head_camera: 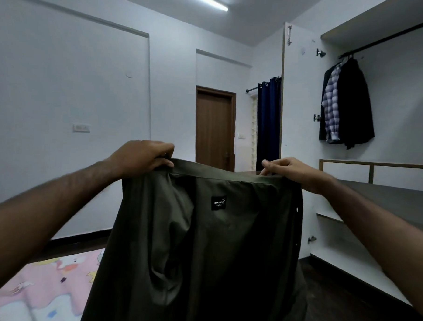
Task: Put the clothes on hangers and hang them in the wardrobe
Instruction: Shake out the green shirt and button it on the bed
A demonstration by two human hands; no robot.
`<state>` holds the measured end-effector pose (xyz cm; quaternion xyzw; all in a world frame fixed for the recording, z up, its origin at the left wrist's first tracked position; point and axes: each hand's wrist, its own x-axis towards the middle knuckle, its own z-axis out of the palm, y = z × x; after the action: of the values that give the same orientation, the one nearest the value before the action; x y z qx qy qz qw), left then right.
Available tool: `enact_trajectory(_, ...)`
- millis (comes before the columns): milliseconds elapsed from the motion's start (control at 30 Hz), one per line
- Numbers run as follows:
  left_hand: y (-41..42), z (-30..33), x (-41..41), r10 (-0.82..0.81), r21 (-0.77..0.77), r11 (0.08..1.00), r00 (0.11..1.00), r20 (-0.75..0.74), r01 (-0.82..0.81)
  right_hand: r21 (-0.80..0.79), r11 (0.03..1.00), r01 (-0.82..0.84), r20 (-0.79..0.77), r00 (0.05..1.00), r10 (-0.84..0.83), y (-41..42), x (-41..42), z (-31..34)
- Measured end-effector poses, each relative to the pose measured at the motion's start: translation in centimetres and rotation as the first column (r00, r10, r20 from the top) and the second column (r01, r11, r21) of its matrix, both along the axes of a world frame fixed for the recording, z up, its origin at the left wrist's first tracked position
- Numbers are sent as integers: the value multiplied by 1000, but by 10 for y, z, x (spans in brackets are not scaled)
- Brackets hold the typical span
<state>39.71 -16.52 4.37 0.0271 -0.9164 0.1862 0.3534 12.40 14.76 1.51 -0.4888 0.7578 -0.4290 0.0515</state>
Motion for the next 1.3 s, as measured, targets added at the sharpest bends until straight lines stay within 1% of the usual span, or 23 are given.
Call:
enact_trajectory(100,2,1,-3,-22,123,992,987,-160,42,86,996,-33,-88,995,41,0,0,6)
enact_trajectory(167,4,2,-4,-57,286,949,962,-269,136,29,999,-26,-111,993,29,-3,0,8)
enact_trajectory(233,6,1,-6,-113,405,880,938,-328,248,-93,994,64,-228,970,-84,-9,-4,9)
enact_trajectory(300,8,-5,-7,-160,472,829,937,-312,299,-269,930,250,-430,833,-348,-16,-6,12)
enact_trajectory(333,7,-9,-8,-186,495,814,945,-271,302,-359,895,265,-458,786,-416,-19,-3,15)
enact_trajectory(367,7,-15,-9,-210,518,805,955,-211,291,-425,877,224,-443,793,-417,-22,4,19)
enact_trajectory(400,6,-23,-11,-226,542,798,964,-137,264,-458,872,171,-402,835,-375,-24,10,25)
enact_trajectory(467,4,-41,-17,-225,569,799,974,-19,195,-410,903,124,-368,884,-289,-29,22,36)
enact_trajectory(567,0,-63,-25,-187,564,803,980,-67,192,-191,980,61,-387,912,-132,-31,23,47)
enact_trajectory(633,-1,-72,-23,-196,516,829,976,-93,216,-52,997,-65,-339,940,44,-22,25,51)
enact_trajectory(667,-2,-76,-21,-212,460,863,976,-47,210,18,990,-137,-332,934,135,-16,28,51)
enact_trajectory(733,-1,-80,-19,-160,260,958,979,129,122,178,958,-227,-334,901,275,-9,36,46)
enact_trajectory(767,1,-81,-18,-85,143,988,979,183,60,282,932,-228,-339,885,319,-9,42,39)
enact_trajectory(833,3,-81,-18,62,10,998,976,210,-65,484,857,-176,-358,854,378,-14,53,23)
enact_trajectory(900,6,-78,-22,142,-65,989,970,197,-131,585,809,-53,-475,786,395,-25,55,8)
enact_trajectory(967,10,-65,-26,132,-4,991,980,148,-133,537,833,132,-690,636,344,-36,55,8)
enact_trajectory(1000,11,-49,-26,125,7,992,985,121,-127,441,865,240,-793,556,250,-41,56,18)
enact_trajectory(1067,14,8,-28,150,-24,988,989,-13,-150,117,926,358,-909,414,-45,-50,55,57)
enact_trajectory(1133,23,85,-25,180,-71,977,956,-230,-201,-245,883,401,-898,249,-363,-58,53,119)
enact_trajectory(1167,30,124,-22,191,-118,965,936,-296,-234,-367,839,403,-859,200,-472,-62,52,153)
enact_trajectory(1200,40,153,-18,200,-176,950,935,-292,-258,-395,819,416,-834,213,-510,-63,57,182)
enact_trajectory(1233,49,171,-15,216,-240,933,950,-224,-268,-328,834,444,-831,285,-479,-65,62,203)
enact_trajectory(1300,63,180,-8,295,-416,863,955,-42,-285,-63,870,490,-842,442,-310,-71,67,219)
